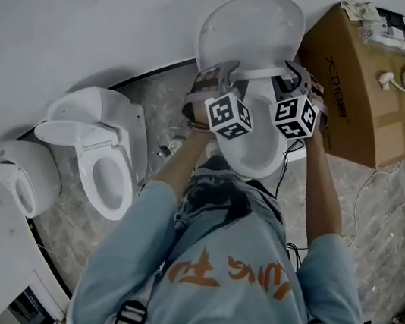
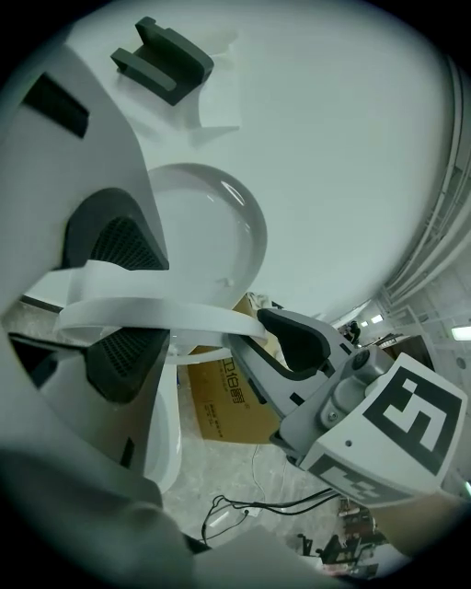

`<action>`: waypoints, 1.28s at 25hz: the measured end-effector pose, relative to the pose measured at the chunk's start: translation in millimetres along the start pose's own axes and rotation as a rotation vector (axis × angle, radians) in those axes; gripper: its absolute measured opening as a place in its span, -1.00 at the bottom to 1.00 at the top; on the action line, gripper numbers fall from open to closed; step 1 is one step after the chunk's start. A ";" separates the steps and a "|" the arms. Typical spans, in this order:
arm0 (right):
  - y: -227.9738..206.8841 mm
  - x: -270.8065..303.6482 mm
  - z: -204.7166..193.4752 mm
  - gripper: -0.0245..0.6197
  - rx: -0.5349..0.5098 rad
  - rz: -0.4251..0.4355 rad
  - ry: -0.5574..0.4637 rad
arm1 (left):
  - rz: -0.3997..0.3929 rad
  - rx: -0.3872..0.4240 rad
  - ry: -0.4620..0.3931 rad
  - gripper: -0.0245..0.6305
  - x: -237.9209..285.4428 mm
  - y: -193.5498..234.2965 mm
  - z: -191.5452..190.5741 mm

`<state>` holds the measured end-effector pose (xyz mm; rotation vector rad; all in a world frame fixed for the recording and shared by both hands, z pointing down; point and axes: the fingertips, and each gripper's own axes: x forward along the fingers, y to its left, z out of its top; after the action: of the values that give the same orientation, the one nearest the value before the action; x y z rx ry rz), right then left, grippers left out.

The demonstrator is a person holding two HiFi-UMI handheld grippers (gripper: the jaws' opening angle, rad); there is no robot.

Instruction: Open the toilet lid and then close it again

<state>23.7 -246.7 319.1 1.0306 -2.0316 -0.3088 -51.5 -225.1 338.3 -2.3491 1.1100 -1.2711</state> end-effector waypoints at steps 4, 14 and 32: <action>-12.7 21.2 13.5 -0.31 0.036 -0.033 0.019 | 0.002 0.008 -0.014 -0.31 12.4 25.5 -2.6; -39.6 70.3 33.3 -0.27 0.056 -0.068 0.060 | -0.002 -0.035 -0.015 -0.38 46.5 69.1 -9.7; -61.1 121.0 49.8 -0.29 -0.024 0.015 0.021 | 0.006 -0.065 0.056 -0.58 86.3 101.4 -17.5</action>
<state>-20.0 -384.3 322.6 1.0002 -2.0111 -0.3124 -88.2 -354.0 347.1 -2.3687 1.1917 -1.3251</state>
